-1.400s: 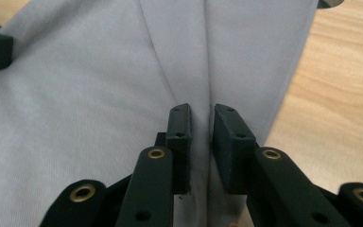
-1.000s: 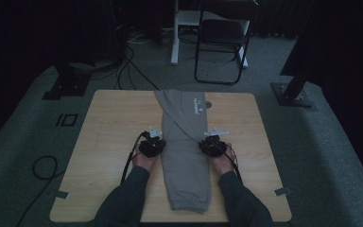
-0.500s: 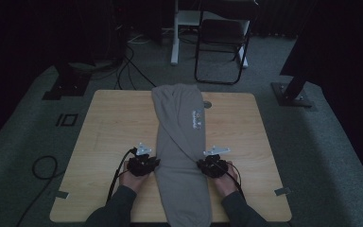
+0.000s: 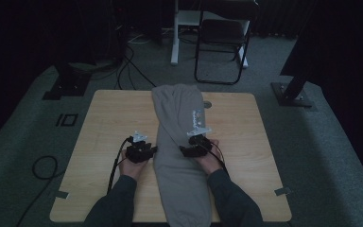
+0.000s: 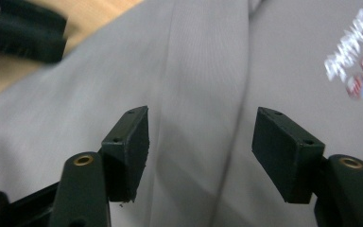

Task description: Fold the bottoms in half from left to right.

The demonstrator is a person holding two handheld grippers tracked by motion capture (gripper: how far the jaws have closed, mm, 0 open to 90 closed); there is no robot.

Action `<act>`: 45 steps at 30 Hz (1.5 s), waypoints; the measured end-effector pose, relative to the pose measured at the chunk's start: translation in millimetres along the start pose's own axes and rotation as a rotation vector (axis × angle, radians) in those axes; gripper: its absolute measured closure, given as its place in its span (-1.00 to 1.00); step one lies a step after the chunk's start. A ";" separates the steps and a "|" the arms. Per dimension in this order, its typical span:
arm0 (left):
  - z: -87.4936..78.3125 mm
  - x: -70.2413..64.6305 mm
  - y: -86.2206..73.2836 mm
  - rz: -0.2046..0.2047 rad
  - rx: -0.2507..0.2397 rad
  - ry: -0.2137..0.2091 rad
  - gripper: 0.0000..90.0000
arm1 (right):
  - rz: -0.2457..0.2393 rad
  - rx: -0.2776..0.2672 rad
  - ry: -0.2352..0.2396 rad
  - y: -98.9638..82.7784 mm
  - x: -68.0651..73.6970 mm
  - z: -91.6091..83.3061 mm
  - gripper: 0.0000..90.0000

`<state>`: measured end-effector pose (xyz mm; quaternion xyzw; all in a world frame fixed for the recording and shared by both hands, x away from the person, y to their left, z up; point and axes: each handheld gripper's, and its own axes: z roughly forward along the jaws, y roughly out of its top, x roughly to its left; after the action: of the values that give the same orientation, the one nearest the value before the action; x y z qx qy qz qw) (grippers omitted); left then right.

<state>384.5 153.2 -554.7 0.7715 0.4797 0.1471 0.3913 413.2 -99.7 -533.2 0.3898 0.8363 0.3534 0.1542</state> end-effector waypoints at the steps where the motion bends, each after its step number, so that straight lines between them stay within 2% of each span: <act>1: 0.2 -1.0 0.1 0.010 0.002 0.002 0.43 | -0.002 0.002 -0.002 5.3 0.3 5.9 -0.19; 4: 1.3 -5.0 -0.3 0.036 0.005 0.011 0.53 | -0.012 0.021 -0.003 18.4 2.7 23.7 -0.26; 6: 1.3 -6.0 -0.7 0.045 0.006 0.010 0.62 | -0.015 0.030 -0.004 20.4 3.9 27.3 -0.31; 7: 1.2 -7.3 -1.2 0.055 0.008 0.016 0.71 | -0.044 0.059 -0.026 23.2 5.7 36.7 -0.30; 8: 1.2 -7.3 -1.2 0.055 0.008 0.016 0.77 | -0.044 0.059 -0.026 23.2 5.7 36.7 -0.30; 9: 1.3 -9.1 -1.7 0.069 0.009 0.028 0.85 | -0.037 0.060 -0.059 22.2 3.1 38.6 -0.18; 11: 1.4 -10.6 -2.0 0.081 0.011 0.032 0.95 | 0.004 0.061 -0.093 20.0 -5.1 34.8 -0.06; 13: 1.5 -11.3 -2.0 0.085 0.011 0.035 0.99 | 0.047 0.061 -0.134 14.4 -21.2 27.4 0.11; 15: 1.6 -11.7 -1.9 0.087 0.011 0.037 0.99 | 0.047 0.061 -0.134 14.4 -21.2 27.4 0.11; 16: 1.7 -12.0 -1.8 0.089 0.011 0.038 0.99 | 0.146 0.045 -0.135 4.3 -44.8 16.3 0.48; 18: 2.2 -11.5 -1.3 0.085 0.012 0.037 0.99 | 0.195 0.039 -0.149 -1.7 -55.9 10.6 0.65; 19: 2.2 -11.5 -1.3 0.085 0.012 0.037 0.99 | 0.195 0.039 -0.149 -1.7 -55.9 10.6 0.65; 20: 3.4 -11.3 -0.4 0.075 0.010 0.032 0.98 | 0.225 0.028 -0.154 -6.4 -62.6 7.2 0.81; 21: 4.1 -11.2 0.5 0.068 0.012 0.023 0.94 | 0.231 0.027 -0.156 -7.6 -64.0 6.3 0.86; 23: 7.1 -12.6 3.8 0.059 0.016 0.009 0.80 | 0.223 0.031 -0.159 -7.7 -63.5 5.8 0.87; 25: 12.9 -14.8 10.2 0.048 0.025 0.002 0.65 | 0.208 0.042 -0.163 -5.5 -61.5 6.6 0.70; 27: 12.9 -14.8 10.2 0.048 0.025 0.002 0.57 | 0.200 0.046 -0.170 -3.8 -60.5 7.1 0.70; 28: 23.6 -19.5 22.4 0.038 0.034 0.008 0.42 | 0.171 0.029 -0.165 -0.1 -56.9 8.3 0.34; 30: 30.4 -22.4 31.2 0.042 0.028 0.011 0.37 | 0.138 0.016 -0.160 3.6 -52.9 9.9 0.24; 32: 40.0 -23.6 41.8 0.014 0.023 0.030 0.27 | 0.086 0.016 -0.171 9.3 -47.7 14.2 0.19; 33: 40.0 -23.6 41.8 0.014 0.023 0.030 0.27 | 0.086 0.016 -0.171 9.3 -47.7 14.2 0.19; 34: 46.8 -23.0 46.8 -0.005 0.038 0.043 0.27 | 0.058 0.017 -0.177 12.4 -45.1 17.8 0.17; 35: 50.9 -22.8 48.5 -0.013 0.050 0.056 0.27 | 0.036 0.026 -0.182 15.2 -44.0 22.6 0.18; 36: 53.4 -23.0 48.8 -0.017 0.041 0.062 0.30 | 0.034 0.037 -0.181 16.6 -44.5 25.0 0.29; 39: 54.4 -23.7 49.1 -0.009 0.045 0.039 0.77 | 0.068 0.037 -0.163 18.5 -49.7 22.0 0.87; 40: 53.4 -25.1 48.9 0.006 0.043 0.055 0.91 | 0.084 0.020 -0.166 18.3 -52.5 17.7 0.99; 43: 48.6 -25.0 46.8 0.022 0.038 0.087 0.99 | 0.135 -0.067 -0.148 16.9 -63.1 -4.4 1.00; 45: 43.9 -23.2 44.4 0.012 0.022 0.092 0.99 | 0.175 -0.129 -0.139 15.2 -71.5 -22.1 1.00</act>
<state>427.2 102.7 -546.7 0.7710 0.4939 0.1795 0.3596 456.0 -157.7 -508.1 0.4742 0.7618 0.3908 0.2054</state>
